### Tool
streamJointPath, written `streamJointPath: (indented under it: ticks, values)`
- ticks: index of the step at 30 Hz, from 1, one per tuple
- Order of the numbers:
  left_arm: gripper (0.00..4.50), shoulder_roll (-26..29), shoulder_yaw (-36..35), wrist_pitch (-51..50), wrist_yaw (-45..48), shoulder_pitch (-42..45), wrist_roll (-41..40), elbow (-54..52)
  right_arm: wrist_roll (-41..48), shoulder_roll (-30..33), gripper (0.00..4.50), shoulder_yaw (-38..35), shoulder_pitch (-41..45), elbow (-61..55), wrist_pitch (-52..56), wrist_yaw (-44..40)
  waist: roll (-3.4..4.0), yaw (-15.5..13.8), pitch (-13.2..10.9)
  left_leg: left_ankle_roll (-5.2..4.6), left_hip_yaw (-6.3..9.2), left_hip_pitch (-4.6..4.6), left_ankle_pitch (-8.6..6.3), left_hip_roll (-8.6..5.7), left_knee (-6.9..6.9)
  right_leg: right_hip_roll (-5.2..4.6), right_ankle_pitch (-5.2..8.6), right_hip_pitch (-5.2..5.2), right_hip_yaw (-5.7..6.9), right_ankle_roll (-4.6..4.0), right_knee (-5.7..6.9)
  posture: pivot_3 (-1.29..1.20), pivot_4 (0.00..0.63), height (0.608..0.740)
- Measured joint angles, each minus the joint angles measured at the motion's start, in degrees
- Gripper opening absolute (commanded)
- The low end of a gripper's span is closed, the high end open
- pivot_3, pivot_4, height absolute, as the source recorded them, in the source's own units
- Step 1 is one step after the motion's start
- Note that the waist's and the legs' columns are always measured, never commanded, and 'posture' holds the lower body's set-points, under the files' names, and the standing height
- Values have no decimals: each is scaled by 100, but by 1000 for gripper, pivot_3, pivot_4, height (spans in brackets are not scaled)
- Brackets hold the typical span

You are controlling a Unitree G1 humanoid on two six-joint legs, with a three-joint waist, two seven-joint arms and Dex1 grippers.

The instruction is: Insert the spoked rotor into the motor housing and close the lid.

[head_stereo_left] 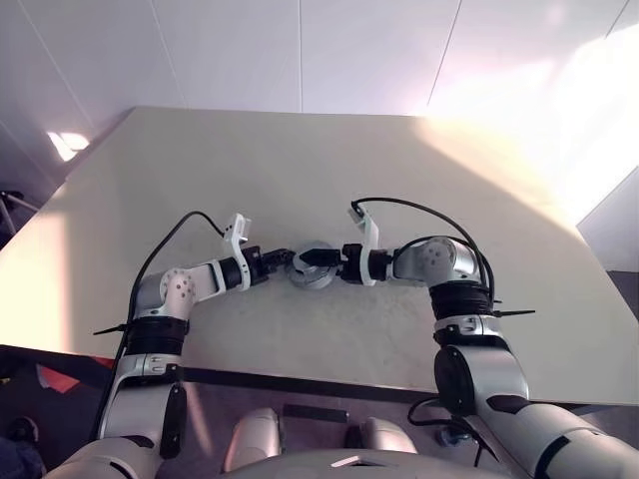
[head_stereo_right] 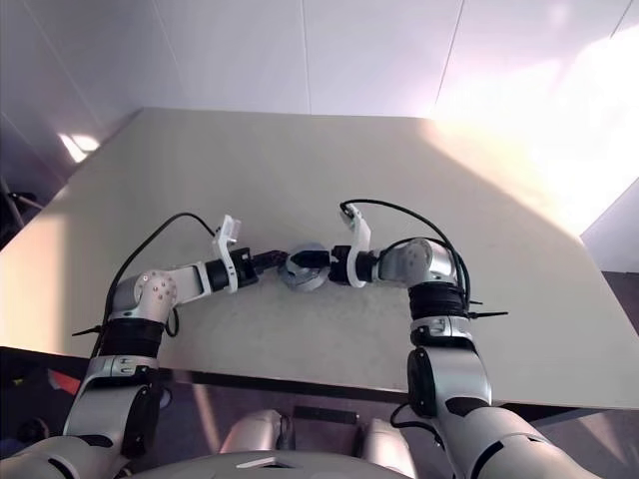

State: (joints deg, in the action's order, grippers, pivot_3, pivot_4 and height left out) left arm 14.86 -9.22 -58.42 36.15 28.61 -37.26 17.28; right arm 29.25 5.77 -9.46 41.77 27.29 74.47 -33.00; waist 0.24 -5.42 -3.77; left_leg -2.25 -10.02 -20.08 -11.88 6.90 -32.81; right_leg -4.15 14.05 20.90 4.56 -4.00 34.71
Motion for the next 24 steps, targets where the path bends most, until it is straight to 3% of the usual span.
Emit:
streamJointPath:
  ticks: [2, 12, 20, 24]
  values:
    - [0, -14, -39, 52, 33, 9, -29, -21, 16, 11, 2373, -7, 1, 68, -98, -64, 0, 3, 0, 0, -1, 5, 0, 0, -1, 0, 0, -5, -1, 0, 0, 0, 0, 740]
    - [0, -232, -314, 207, -149, 73, -93, 133, 50, 128, 2373, -83, 180, 574, -409, -195, 2, -15, 0, 5, -1, 11, 4, 0, -2, 0, -1, -12, 0, -1, 4, 0, 0, 740]
    - [0, -567, -1969, 502, -805, 289, -1020, 515, 124, 204, 2373, -890, 1044, 1826, -1329, 275, -3, -21, -20, -2, 2, -69, 1, 0, -24, -1, -7, 51, 7, -9, 9, 0, 0, 740]
    - [0, -617, -2271, 543, -998, 263, -1283, 512, 141, 224, 2373, -1198, 1378, 2197, -1594, 461, -4, -30, -20, -46, 1, -156, -1, 4, -58, -1, -9, 130, 10, -7, 31, 0, 0, 740]
